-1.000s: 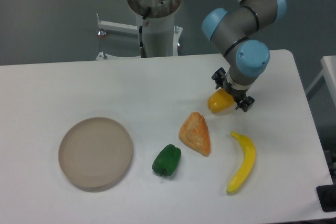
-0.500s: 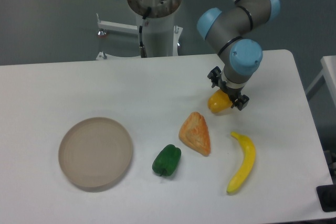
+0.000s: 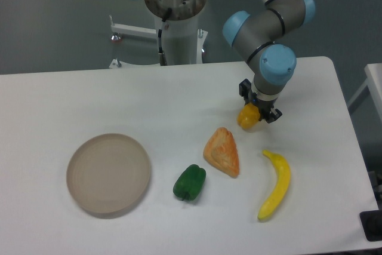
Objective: Pick up the yellow pepper from the table
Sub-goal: 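Lift the grasped yellow pepper up off the table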
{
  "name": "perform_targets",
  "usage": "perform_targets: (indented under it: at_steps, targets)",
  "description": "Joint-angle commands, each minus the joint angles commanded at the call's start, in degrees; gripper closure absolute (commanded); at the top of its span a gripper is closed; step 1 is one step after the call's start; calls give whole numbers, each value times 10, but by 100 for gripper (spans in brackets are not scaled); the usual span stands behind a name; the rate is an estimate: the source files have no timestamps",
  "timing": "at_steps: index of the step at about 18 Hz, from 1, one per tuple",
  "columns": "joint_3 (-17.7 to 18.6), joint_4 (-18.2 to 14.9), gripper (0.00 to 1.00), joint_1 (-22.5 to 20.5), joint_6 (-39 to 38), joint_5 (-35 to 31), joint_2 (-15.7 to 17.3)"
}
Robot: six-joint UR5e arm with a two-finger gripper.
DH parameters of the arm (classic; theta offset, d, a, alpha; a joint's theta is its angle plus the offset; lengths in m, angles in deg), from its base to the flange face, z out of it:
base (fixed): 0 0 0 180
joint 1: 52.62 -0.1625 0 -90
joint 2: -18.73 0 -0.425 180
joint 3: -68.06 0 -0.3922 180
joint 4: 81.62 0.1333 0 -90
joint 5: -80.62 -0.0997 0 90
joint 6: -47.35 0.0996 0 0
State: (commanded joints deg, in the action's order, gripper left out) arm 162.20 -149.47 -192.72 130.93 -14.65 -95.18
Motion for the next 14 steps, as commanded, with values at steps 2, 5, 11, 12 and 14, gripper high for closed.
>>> perform_targets:
  at_steps: [2,5,11,12,14]
  targets:
    - [-32,-11,56,-1,-8,3,0]
    - [-89,-51,56,-16,-11,38,-7]
    - [-158,-82,56,-28,-25,88,-24]
    - [-163,-81,56,-28,-32,93,-25]
    - [-177,-80,56,-31,-34,108,-30]
